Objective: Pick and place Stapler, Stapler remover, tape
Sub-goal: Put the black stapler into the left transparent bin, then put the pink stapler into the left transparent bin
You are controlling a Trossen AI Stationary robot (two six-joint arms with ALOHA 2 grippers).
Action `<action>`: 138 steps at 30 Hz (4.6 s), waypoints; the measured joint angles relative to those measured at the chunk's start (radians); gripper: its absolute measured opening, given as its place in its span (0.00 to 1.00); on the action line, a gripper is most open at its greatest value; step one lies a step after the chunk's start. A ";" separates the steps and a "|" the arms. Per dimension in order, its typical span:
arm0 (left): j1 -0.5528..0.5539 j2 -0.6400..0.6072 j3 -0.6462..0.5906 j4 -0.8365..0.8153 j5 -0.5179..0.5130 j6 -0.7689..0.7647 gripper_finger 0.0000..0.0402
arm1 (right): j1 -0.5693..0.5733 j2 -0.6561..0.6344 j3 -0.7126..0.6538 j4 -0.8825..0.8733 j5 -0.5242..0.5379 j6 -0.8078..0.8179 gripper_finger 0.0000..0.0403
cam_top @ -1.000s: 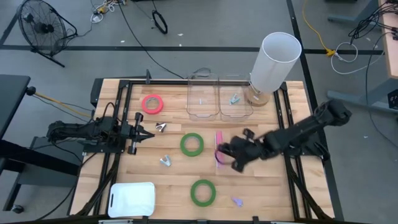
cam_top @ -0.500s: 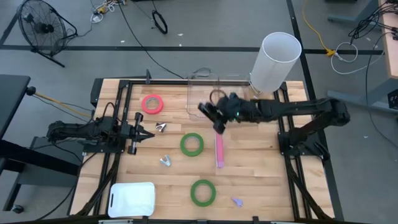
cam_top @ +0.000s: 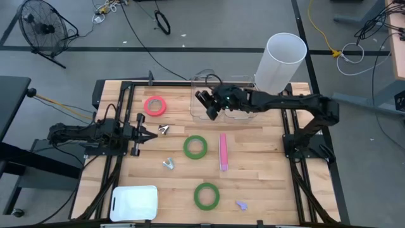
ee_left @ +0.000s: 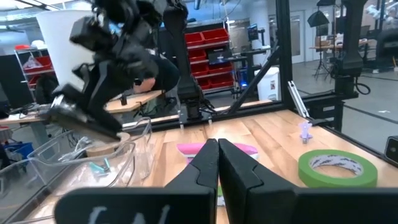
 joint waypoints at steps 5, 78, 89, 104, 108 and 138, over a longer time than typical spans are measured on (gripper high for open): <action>0.000 0.000 0.000 0.002 -0.004 0.000 0.04 | -0.055 0.052 0.000 0.078 -0.007 -0.018 0.24; 0.000 0.000 0.000 0.008 -0.047 -0.004 0.04 | -0.044 0.058 0.000 -0.011 -0.103 -0.079 0.52; 0.000 0.000 0.000 0.008 -0.045 -0.046 0.04 | 0.271 -0.011 0.000 -0.335 -0.097 0.188 0.50; 0.000 0.000 0.000 -0.003 -0.044 -0.056 0.04 | 0.483 0.000 -0.002 -0.530 -0.091 0.503 0.50; 0.000 0.000 0.000 -0.003 -0.044 -0.070 0.04 | 0.490 0.000 -0.025 -0.534 -0.088 0.610 0.50; 0.000 0.000 0.000 -0.006 -0.045 -0.080 0.04 | 0.488 0.022 -0.181 -0.317 -0.093 0.685 0.69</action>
